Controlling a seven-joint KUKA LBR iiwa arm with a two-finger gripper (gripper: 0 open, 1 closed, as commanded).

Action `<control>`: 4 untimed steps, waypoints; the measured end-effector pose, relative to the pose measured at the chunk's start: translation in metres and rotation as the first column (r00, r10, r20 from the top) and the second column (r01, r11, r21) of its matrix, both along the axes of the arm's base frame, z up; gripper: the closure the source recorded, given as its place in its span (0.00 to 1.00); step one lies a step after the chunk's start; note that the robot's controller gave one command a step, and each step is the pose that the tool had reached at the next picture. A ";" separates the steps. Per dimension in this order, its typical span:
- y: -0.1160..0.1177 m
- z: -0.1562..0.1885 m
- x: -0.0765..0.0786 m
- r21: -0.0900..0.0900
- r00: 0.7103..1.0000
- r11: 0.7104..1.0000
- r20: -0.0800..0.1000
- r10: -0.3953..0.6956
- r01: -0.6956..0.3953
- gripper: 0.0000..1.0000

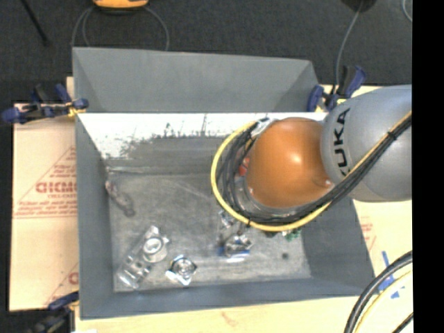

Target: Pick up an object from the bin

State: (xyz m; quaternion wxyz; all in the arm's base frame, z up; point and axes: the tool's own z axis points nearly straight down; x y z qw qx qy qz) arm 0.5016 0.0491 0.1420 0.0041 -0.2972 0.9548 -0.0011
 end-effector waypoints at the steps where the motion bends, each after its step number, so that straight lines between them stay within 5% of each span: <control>1: -0.011 -0.069 -0.001 0.004 0.992 0.992 -0.003 -0.122 0.122 1.00; 2: -0.012 -0.069 -0.002 0.001 0.992 0.992 -0.006 -0.123 0.123 0.00; 3: -0.063 -0.068 -0.001 0.003 0.997 0.997 0.003 -0.075 0.075 0.00; 4: -0.062 -0.066 0.001 0.004 0.997 0.997 0.008 -0.078 0.078 1.00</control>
Offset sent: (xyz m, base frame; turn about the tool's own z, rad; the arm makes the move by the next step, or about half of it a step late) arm -0.0038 -0.0117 -0.0720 0.1216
